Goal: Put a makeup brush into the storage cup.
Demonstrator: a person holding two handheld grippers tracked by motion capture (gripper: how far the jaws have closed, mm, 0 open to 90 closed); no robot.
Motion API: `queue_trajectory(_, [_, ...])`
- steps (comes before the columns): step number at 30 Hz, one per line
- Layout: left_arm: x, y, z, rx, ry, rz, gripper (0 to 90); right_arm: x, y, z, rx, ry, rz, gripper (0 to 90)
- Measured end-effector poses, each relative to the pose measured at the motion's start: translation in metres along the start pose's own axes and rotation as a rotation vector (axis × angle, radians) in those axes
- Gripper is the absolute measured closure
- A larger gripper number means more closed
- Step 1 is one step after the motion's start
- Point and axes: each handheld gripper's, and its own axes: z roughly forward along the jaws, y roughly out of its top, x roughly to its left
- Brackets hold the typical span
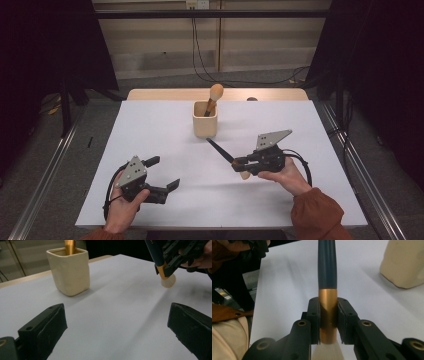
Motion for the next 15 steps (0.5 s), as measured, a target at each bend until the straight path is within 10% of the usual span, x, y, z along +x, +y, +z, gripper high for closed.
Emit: queue_trajectory(15, [-0.014, 0.015, 0.018, 0.088, -0.069, 0.076, 1.6, 0.014, 0.007, 0.011, 0.175, 0.074, -0.073, 74.6])
